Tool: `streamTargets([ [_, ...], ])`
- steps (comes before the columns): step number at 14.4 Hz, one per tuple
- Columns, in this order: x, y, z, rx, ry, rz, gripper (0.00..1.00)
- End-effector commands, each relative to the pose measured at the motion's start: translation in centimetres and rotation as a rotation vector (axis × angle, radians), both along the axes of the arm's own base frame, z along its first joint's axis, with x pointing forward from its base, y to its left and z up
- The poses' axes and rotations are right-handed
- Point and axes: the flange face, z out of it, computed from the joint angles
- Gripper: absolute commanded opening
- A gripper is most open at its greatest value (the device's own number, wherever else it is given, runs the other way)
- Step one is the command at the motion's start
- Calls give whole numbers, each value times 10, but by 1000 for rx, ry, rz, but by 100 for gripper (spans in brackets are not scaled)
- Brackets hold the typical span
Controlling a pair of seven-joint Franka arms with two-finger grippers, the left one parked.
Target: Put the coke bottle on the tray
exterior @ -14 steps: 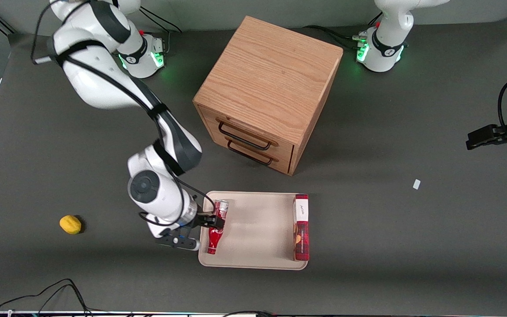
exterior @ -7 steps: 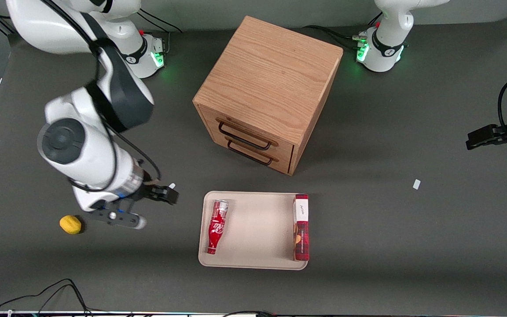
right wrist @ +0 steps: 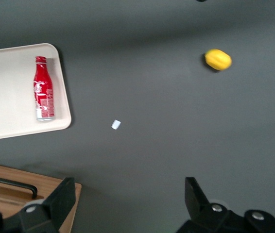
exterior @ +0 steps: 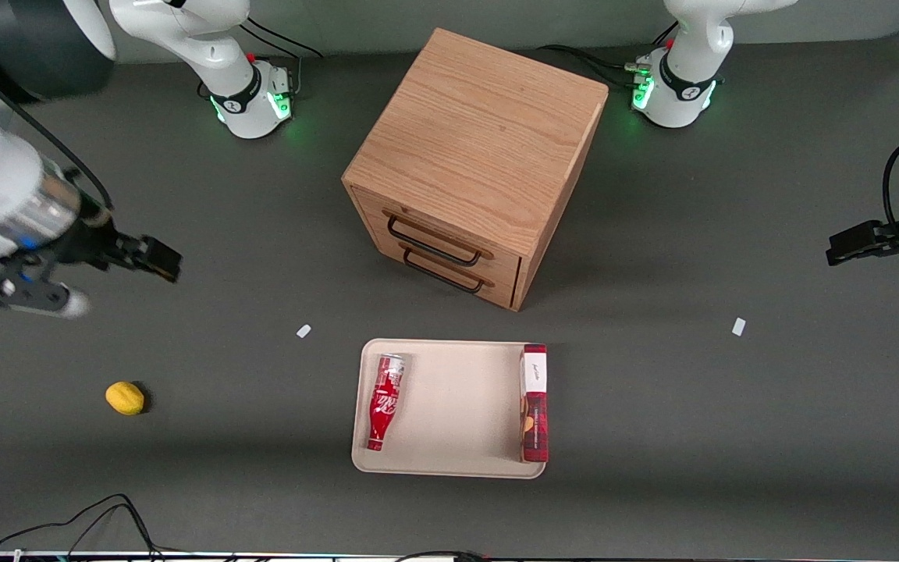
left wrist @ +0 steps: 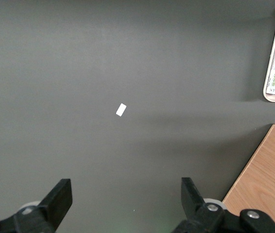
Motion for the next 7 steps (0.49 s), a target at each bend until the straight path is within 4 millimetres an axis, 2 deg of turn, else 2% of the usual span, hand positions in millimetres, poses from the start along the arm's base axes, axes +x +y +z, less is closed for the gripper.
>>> streamTargets([
  [1, -53, -26, 7, 27, 19, -18, 100],
  [4, -90, -45, 7, 58, 6, -39, 100],
  [5, -95, -44, 5, 69, 12, -39, 100],
  [7, -91, -42, 2, 71, 24, -33, 100],
])
